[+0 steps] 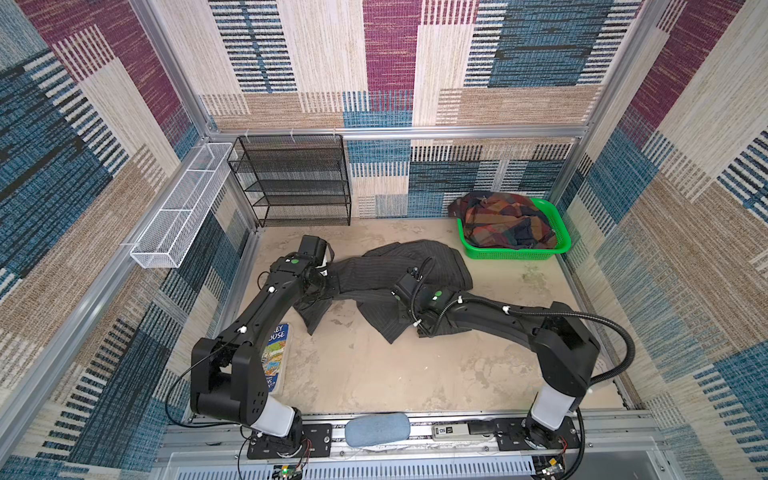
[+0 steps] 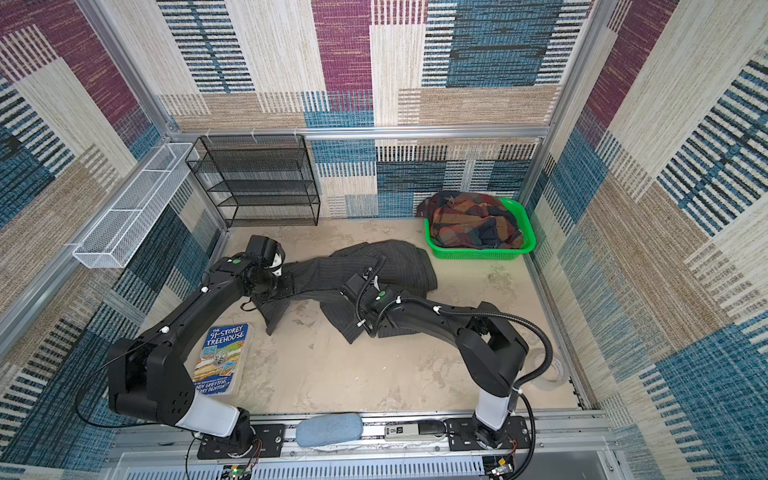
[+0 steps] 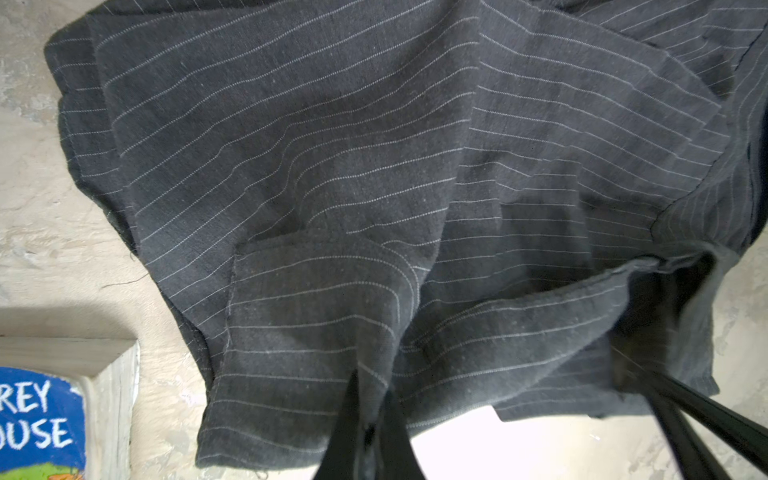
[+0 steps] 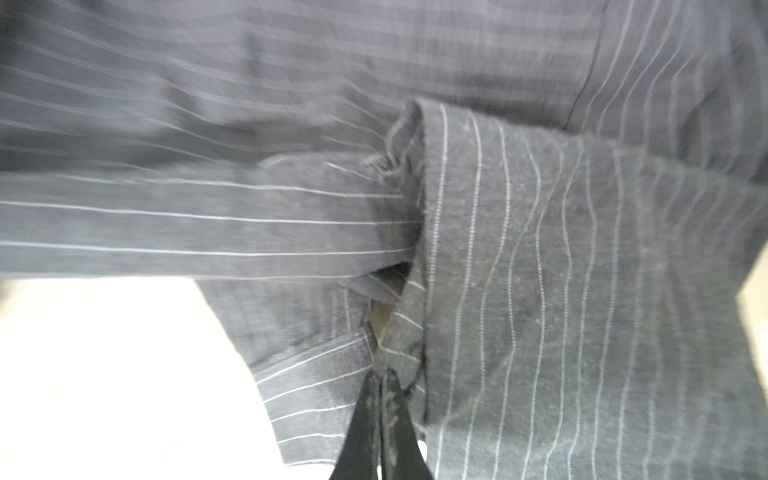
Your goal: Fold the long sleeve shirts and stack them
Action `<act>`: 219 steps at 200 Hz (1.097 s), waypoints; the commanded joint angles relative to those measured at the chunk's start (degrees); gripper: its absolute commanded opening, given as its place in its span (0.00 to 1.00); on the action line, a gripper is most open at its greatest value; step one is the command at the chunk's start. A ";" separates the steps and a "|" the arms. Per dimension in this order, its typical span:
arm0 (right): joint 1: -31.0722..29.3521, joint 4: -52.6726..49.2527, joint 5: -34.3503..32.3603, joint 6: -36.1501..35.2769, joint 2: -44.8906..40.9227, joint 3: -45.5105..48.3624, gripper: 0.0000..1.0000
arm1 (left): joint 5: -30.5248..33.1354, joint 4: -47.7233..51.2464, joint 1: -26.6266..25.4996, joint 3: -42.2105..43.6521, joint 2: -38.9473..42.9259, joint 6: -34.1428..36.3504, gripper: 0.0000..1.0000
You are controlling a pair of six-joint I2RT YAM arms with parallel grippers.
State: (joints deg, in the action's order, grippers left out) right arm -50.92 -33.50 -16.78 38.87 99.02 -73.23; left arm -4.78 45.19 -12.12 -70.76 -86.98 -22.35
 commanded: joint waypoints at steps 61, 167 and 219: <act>2.33 0.23 9.51 -8.24 -11.16 -4.07 0.04 | -0.15 -1.34 -0.27 0.62 0.57 -0.94 0.00; 2.29 4.92 17.92 -8.37 -2.67 -0.24 0.34 | -2.71 0.91 -0.27 -7.54 4.30 -1.21 0.00; -1.32 0.82 15.27 -3.93 3.31 -2.48 0.40 | -3.87 0.89 -0.30 -4.56 5.93 -1.82 0.00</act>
State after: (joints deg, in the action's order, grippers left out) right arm -50.30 -30.48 0.43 31.55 100.29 -74.59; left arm -7.01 44.97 -12.43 -75.99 -81.84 -22.96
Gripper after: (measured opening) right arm 0.376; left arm 0.073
